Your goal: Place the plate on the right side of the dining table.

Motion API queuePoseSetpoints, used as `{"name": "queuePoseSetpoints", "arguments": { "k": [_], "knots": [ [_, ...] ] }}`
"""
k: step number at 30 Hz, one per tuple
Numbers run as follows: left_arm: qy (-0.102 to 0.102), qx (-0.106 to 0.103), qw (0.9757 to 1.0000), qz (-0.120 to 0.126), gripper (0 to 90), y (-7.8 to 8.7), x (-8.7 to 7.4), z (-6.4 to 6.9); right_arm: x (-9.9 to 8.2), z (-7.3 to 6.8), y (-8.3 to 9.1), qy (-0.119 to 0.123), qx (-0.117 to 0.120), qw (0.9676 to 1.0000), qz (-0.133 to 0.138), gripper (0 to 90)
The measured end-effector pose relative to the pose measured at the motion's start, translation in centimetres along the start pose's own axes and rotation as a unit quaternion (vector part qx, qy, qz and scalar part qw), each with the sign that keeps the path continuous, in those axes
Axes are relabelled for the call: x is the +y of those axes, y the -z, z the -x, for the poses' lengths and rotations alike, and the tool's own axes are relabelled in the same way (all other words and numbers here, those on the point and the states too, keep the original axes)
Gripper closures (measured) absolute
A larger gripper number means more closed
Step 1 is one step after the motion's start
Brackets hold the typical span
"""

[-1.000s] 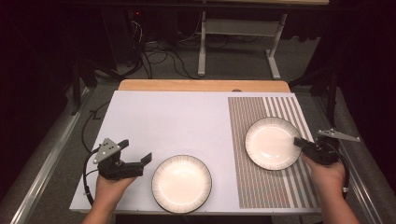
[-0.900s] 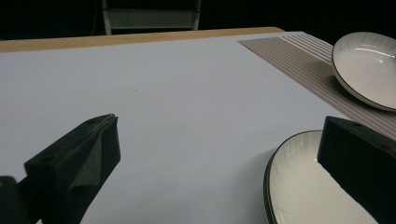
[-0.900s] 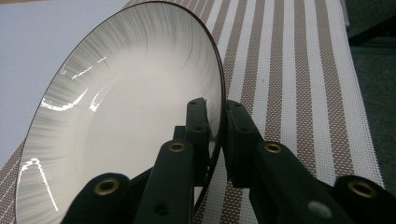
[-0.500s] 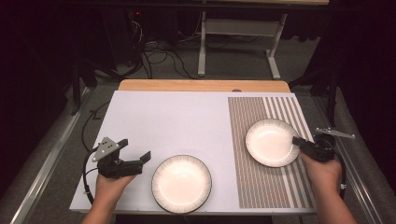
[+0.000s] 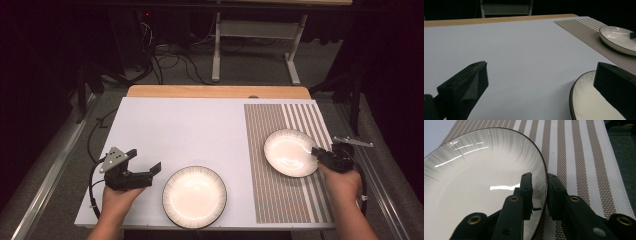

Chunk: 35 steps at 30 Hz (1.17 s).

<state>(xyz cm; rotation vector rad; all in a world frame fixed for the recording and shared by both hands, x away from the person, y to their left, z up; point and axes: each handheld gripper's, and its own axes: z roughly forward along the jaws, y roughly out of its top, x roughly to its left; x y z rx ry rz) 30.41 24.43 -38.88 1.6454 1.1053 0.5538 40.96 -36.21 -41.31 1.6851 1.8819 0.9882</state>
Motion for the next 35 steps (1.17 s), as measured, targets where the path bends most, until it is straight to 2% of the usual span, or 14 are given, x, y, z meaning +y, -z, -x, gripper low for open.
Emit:
{"name": "queuePoseSetpoints", "arguments": {
  "k": [5,13,14,15,16,18,19,21,22,24,25,26,29,35],
  "knots": [
    [0.002,-0.003,1.0,-0.002,0.3,0.0,0.0,0.0,0.1,0.0,0.5,0.009,-0.01,0.9998,0.014,69.4],
    [-0.011,-0.011,0.9999,0.001,0.1,0.3,0.0,0.2,0.1,-2.1,3.3,0.088,0.008,0.9936,0.07,44.5],
    [-0.016,-0.013,0.9998,0.003,0.2,0.4,0.0,0.4,0.0,-3.3,4.3,0.106,0.021,0.9897,0.094,36.9],
    [-0.016,-0.013,0.9998,0.003,0.1,0.4,0.0,0.4,0.0,-3.3,4.3,0.106,0.021,0.9897,0.094,36.9],
    [-0.018,-0.014,0.9997,0.006,0.1,0.5,0.0,0.5,0.0,-4.6,5.0,0.119,0.046,0.9859,0.107,27.5],
    [-0.022,-0.015,0.9996,0.009,0.1,0.6,0.0,0.6,-0.1,-5.1,5.2,0.123,0.057,0.9845,0.112,24.8],
    [-0.029,-0.017,0.9994,0.01,0.2,0.8,0.0,0.8,-0.2,-7.0,6.0,0.145,0.084,0.9774,0.128,16.3],
    [-0.032,-0.017,0.9993,0.011,0.1,0.9,0.0,0.9,-0.2,-7.7,6.3,0.15,0.094,0.9753,0.133,14.9],
    [-0.034,-0.018,0.9991,0.016,0.1,1.1,-0.1,1.0,-0.5,-10.0,7.1,0.171,0.128,0.9653,0.15,6.2],
    [-0.037,-0.02,0.9989,0.022,0.2,1.4,-0.1,1.2,-0.8,-11.3,7.5,0.181,0.144,0.9605,0.155,0.6],
    [-0.037,-0.02,0.9989,0.022,0.2,1.4,-0.1,1.2,-0.8,-11.3,7.5,0.181,0.144,0.9605,0.155,0.6],
    [-0.04,-0.021,0.9987,0.023,0.1,1.5,-0.2,1.3,-1.3,-12.8,8.0,0.19,0.163,0.9552,0.157,0.5],
    [-0.039,-0.025,0.9983,0.036,0.1,2.1,-0.3,1.7,-2.4,-14.2,8.4,0.206,0.171,0.9482,0.171,0.5],
    [-0.041,-0.028,0.9979,0.042,0.1,2.4,-0.1,2.1,-2.8,-14.1,8.5,0.21,0.172,0.9475,0.169,0.5]
  ]
}}
